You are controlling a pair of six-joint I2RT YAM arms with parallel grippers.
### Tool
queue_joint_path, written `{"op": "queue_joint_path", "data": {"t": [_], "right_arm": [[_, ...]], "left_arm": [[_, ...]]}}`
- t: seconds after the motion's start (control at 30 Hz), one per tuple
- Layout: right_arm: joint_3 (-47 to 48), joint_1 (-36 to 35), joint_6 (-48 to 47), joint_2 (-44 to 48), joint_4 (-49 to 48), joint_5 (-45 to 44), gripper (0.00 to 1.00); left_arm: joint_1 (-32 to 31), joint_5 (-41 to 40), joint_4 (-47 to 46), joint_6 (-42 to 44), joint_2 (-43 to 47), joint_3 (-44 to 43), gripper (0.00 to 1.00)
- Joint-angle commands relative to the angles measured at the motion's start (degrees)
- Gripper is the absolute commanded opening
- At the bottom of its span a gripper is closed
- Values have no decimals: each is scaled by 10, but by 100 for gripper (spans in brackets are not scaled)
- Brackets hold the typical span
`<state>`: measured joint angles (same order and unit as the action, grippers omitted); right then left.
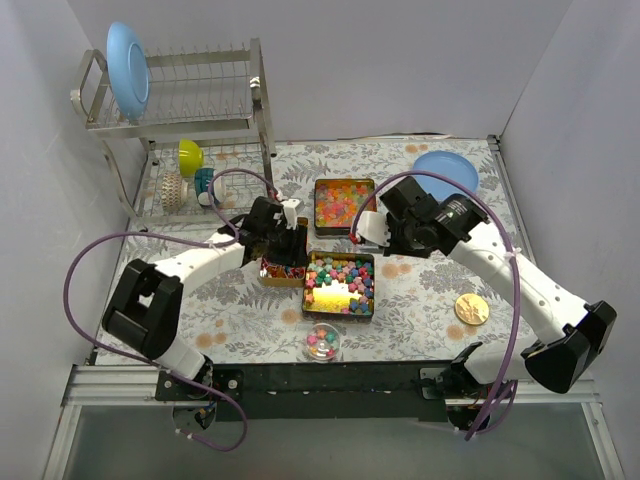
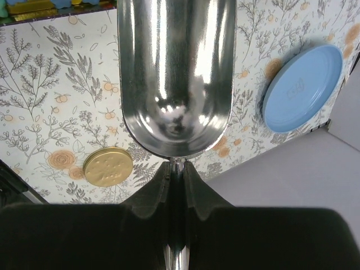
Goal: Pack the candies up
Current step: Move the storage box to the center of the board.
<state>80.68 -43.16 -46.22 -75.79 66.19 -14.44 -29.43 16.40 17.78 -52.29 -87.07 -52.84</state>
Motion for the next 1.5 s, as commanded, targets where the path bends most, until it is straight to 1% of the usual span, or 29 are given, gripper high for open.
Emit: {"op": "queue_joint_path", "data": {"t": [0.0, 0.1, 0.13, 0.27, 0.37, 0.47, 0.53, 0.67, 0.8, 0.83, 0.97, 1.03, 1.1, 1.17, 1.2, 1.27, 1.3, 1.33, 1.37, 1.43, 1.47], "right_arm": [[24, 30, 18, 7, -19, 27, 1], [23, 44, 18, 3, -26, 34, 1], [23, 47, 18, 2, -26, 35, 1], [29, 49, 16, -7, -32, 32, 1], [35, 52, 12, -13, -34, 30, 1], [40, 56, 11, -18, -34, 30, 1], [39, 59, 10, -22, -35, 30, 1], [34, 64, 10, -26, -41, 31, 1], [27, 70, 7, -32, -43, 34, 1], [25, 73, 7, -31, -43, 36, 1], [-8, 83, -5, -20, -55, 50, 1], [-27, 87, -13, -15, -63, 52, 1], [-32, 92, -25, -17, -66, 58, 1], [-29, 95, -36, -23, -69, 59, 1], [-26, 96, -43, -33, -70, 58, 1], [-8, 102, -68, -48, -68, 57, 1], [1, 105, -77, -65, -66, 59, 1], [23, 114, -97, -75, -66, 63, 1], [32, 117, -111, -84, -63, 64, 1], [47, 121, -141, -117, -61, 54, 1], [51, 121, -181, -136, -62, 44, 1]], "left_arm": [[-13, -25, -1, 3, -35, -45, 45], [-23, -28, 2, -4, -61, -61, 44], [-28, -43, 5, -7, -67, -66, 43], [-30, -68, 25, -22, -99, -96, 31], [-30, -66, 35, -33, -129, -127, 27], [-30, -66, 35, -50, -163, -157, 26], [-30, -66, 36, -53, -188, -194, 25], [-29, -70, 46, -54, -268, -269, 22], [-29, -77, 45, -46, -319, -332, 22], [-29, -81, 45, -37, -329, -359, 23], [-30, -82, 42, -19, -373, -418, 27], [-30, -70, 42, -15, -384, -432, 27], [-29, -52, 43, -20, -382, -434, 31], [-29, -38, 48, -29, -364, -426, 38], [-29, -35, 49, -31, -353, -413, 44], [-29, -35, 57, -30, -317, -405, 50], [-29, -37, 60, -26, -305, -400, 58], [-29, -41, 66, -21, -294, -397, 60], [-28, -44, 75, -17, -268, -395, 61], [-26, -53, 84, -4, -243, -381, 63], [-25, -52, 90, -1, -232, -373, 64]]}}
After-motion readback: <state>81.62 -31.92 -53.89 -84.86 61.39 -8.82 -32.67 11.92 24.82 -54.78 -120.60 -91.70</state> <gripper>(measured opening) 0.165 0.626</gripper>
